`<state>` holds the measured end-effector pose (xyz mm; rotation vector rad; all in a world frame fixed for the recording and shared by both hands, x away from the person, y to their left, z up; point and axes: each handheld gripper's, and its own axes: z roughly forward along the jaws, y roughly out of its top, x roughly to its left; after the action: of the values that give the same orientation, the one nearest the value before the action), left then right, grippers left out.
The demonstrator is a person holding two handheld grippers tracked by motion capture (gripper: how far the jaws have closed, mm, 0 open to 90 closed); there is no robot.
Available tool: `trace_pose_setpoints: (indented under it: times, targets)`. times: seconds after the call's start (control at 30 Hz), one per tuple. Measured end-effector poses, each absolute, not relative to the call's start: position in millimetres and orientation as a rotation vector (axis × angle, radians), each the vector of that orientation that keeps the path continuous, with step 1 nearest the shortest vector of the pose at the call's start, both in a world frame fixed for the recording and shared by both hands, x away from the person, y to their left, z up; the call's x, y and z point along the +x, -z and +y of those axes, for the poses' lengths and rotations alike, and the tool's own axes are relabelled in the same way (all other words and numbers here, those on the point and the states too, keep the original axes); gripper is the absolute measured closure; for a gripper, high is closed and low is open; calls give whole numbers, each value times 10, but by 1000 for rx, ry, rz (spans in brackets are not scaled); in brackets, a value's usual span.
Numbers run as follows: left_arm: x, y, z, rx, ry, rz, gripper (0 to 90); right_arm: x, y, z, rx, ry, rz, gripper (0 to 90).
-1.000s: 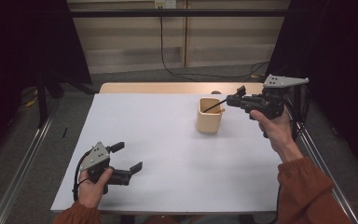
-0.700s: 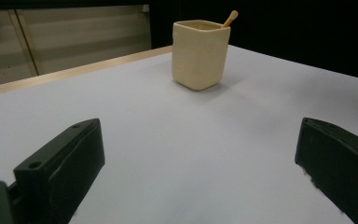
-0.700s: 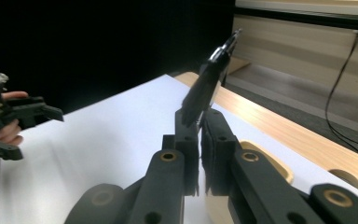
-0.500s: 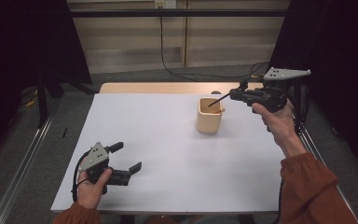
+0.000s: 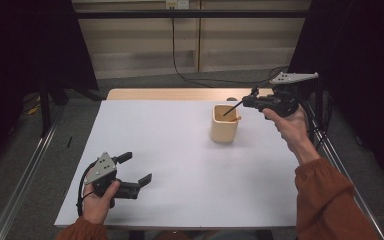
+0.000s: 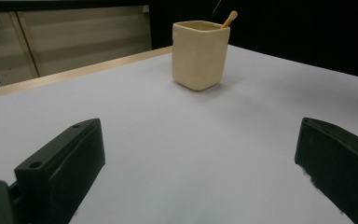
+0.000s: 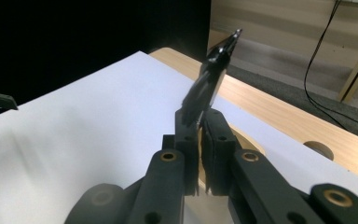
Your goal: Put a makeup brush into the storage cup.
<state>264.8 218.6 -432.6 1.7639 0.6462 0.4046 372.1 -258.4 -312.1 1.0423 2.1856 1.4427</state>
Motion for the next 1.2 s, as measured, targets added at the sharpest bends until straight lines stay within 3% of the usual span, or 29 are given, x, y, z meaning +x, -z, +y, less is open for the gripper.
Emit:
trace_pose_setpoints:
  times: [1.2]
  targets:
    - [2642,4319,2170,1773,-409,631,15,3943,3434,-2413,1103,-1303,2263,858]
